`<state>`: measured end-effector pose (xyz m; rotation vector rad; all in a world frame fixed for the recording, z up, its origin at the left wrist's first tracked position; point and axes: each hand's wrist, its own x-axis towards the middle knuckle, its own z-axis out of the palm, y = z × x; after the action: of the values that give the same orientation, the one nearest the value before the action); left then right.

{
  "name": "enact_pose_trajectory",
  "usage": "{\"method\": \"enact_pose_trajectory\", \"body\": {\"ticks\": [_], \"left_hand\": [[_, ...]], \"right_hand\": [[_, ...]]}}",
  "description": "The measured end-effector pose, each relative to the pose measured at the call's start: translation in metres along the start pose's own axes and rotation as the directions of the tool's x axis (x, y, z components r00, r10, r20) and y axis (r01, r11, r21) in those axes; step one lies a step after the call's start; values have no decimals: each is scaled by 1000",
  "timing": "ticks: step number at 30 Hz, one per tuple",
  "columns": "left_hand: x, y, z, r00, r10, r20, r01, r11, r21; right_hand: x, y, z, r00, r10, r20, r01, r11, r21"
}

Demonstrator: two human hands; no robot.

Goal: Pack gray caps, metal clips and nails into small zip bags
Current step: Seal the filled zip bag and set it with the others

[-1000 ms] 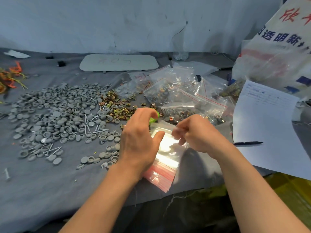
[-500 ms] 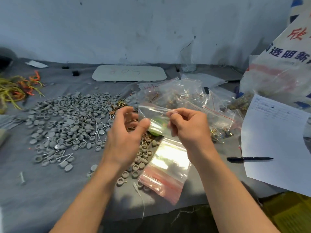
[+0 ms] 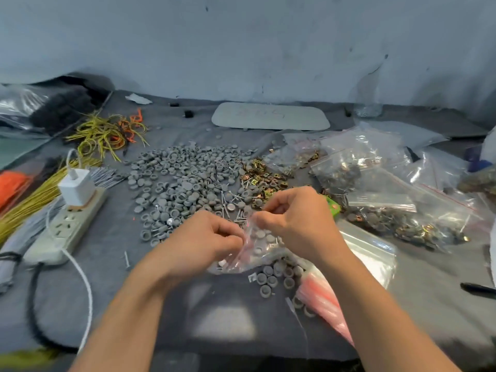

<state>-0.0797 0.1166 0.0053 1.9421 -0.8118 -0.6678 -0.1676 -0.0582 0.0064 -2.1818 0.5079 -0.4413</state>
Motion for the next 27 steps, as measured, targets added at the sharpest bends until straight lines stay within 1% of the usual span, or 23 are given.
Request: {"method": "enact_pose_trajectory", "body": {"ticks": [1, 2, 3, 4, 5, 6, 7, 8, 9, 10, 11, 12, 13, 14, 16, 18, 19, 21, 23, 25, 26, 27], "left_hand": [[-4, -2, -6, 997, -29, 73, 32, 998, -45], [-8, -5, -10, 993, -49, 108, 59, 994, -90], [-10, -7, -15, 993, -62, 96, 74, 989, -129], [-10, -10, -20, 996, -80, 38, 86, 981, -172], [-9, -13, -24, 992, -111, -60, 95, 969, -229], [-7, -16, -28, 971, -157, -183, 96, 948, -305], [-4, -18, -30, 931, -211, -298, 81, 916, -393], [-2, -19, -32, 886, -258, -385, 52, 881, -471], [-1, -18, -32, 852, -286, -439, 17, 852, -523], [0, -17, -31, 828, -292, -479, -11, 846, -534], [1, -17, -30, 807, -279, -520, -22, 866, -500], [2, -19, -29, 784, -256, -566, -10, 906, -423], [2, -21, -27, 758, -230, -610, 33, 948, -316], [3, -23, -27, 735, -206, -646, 92, 974, -206], [0, -24, -27, 711, -159, -685, 183, 982, -39], [-3, -25, -27, 725, -133, -676, 200, 980, 21], [-4, -25, -28, 743, -141, -655, 194, 981, 9], [-5, -28, -29, 811, -178, -558, 129, 984, -126], [-8, -31, -31, 885, -180, -430, 51, 954, -295], [-11, -33, -37, 947, -159, -279, 24, 901, -433], [-13, -33, -39, 969, -142, -202, 21, 862, -507], [-13, -33, -42, 982, -131, -132, 26, 800, -600]], "right_hand": [[1, -3, 7, 999, -36, -9, 36, 999, -29], [0, -7, 15, 997, -74, -32, 72, 996, -54], [-1, -11, 23, 990, -116, -84, 109, 990, -86], [-2, -16, 31, 970, -164, -180, 139, 979, -146], [-3, -21, 38, 928, -223, -299, 160, 962, -220], [-3, -25, 44, 859, -301, -414, 200, 942, -269], [-2, -30, 49, 804, -348, -482, 239, 931, -274], [-2, -34, 53, 804, -354, -478, 268, 933, -240], [-1, -36, 59, 849, -325, -417, 275, 945, -176], [-1, -37, 65, 912, -275, -304, 265, 961, -76], [0, -38, 73, 957, -228, -180, 240, 970, 45], [1, -38, 80, 975, -207, -81, 218, 959, 178], [4, -39, 87, 980, -199, -19, 197, 940, 279], [6, -41, 92, 980, -199, 18, 182, 925, 333], [11, -43, 101, 980, -192, 59, 160, 923, 351], [15, -41, 105, 982, -168, 89, 126, 924, 362], [16, -40, 106, 981, -158, 114, 105, 921, 375], [19, -40, 102, 971, -150, 188, 59, 906, 418], [23, -39, 93, 947, -162, 279, 26, 900, 435], [25, -36, 84, 908, -179, 378, 5, 908, 419], [26, -36, 82, 890, -189, 415, -6, 906, 424], [25, -36, 80, 872, -193, 449, -46, 883, 467]]}}
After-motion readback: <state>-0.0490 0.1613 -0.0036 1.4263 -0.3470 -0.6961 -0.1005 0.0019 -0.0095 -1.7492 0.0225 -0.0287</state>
